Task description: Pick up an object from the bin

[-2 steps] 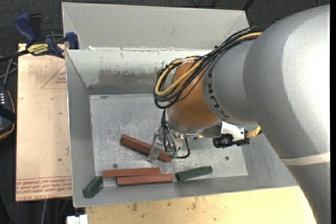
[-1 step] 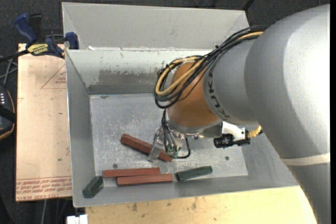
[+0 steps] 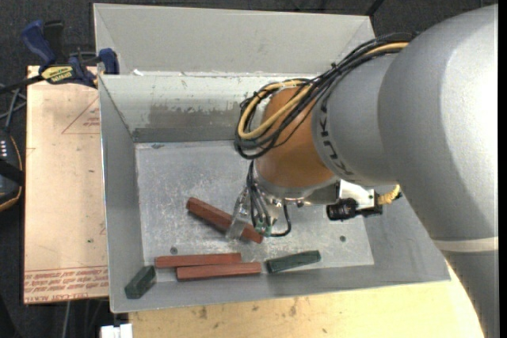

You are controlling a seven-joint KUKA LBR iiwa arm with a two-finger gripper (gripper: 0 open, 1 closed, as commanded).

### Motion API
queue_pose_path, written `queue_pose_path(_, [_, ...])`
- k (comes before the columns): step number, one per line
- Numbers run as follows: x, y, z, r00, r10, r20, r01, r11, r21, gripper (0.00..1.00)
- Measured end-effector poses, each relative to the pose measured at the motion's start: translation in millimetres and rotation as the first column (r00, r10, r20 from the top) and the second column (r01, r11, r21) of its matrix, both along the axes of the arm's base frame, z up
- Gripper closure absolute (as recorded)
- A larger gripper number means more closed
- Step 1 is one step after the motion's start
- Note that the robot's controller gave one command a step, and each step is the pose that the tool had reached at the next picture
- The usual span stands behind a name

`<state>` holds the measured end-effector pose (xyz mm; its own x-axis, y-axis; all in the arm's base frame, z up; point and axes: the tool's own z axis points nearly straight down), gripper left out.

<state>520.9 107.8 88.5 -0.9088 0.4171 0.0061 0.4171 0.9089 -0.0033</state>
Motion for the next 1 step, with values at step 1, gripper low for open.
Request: queue_pose_path(1, [1.2,0.1,17.1,1.0,0.001,0.004,-0.001,1.0,0.001,1.0])
